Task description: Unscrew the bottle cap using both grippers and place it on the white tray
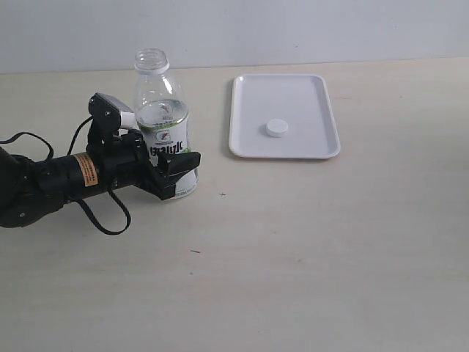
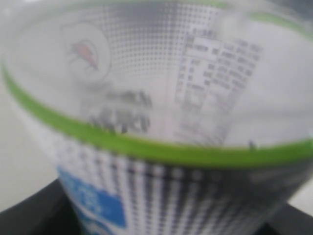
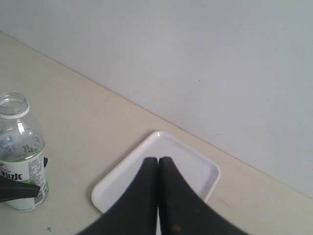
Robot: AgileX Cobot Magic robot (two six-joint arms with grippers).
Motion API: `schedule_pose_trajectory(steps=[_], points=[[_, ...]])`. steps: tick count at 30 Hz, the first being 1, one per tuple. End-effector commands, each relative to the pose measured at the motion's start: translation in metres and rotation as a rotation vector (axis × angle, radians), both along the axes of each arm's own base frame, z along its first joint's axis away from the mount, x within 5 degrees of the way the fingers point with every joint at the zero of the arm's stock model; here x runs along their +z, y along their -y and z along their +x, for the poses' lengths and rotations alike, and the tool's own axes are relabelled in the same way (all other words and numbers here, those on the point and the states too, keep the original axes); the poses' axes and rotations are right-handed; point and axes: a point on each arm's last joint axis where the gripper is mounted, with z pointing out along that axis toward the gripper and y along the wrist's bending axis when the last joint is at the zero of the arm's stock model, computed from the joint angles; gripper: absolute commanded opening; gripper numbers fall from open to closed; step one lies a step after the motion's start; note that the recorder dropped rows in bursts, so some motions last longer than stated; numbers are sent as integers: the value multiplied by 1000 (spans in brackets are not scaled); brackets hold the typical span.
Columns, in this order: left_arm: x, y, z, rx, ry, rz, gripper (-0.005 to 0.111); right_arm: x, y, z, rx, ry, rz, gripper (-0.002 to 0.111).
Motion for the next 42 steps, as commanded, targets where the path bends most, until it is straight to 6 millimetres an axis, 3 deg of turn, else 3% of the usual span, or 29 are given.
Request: schedule_pose_trajectory(steps=[1,15,18,29,42], points=[[5,1,1,2,11,-42,4,1,2,-4,-3,13,-7,0],[5,1,0,-8,16,-26,81,-1,2,-5,7,-8,-11,0],[5,1,0,-8,16,-26,90,-1,1,-6,10,-17,-13,0],[5,1,-7,-38,4,-23,92,-2,1,-6,11,-18,-13,0],[19,-9,-24,-10,14,7,92,-2,1,-6,11,-18,-13,0]])
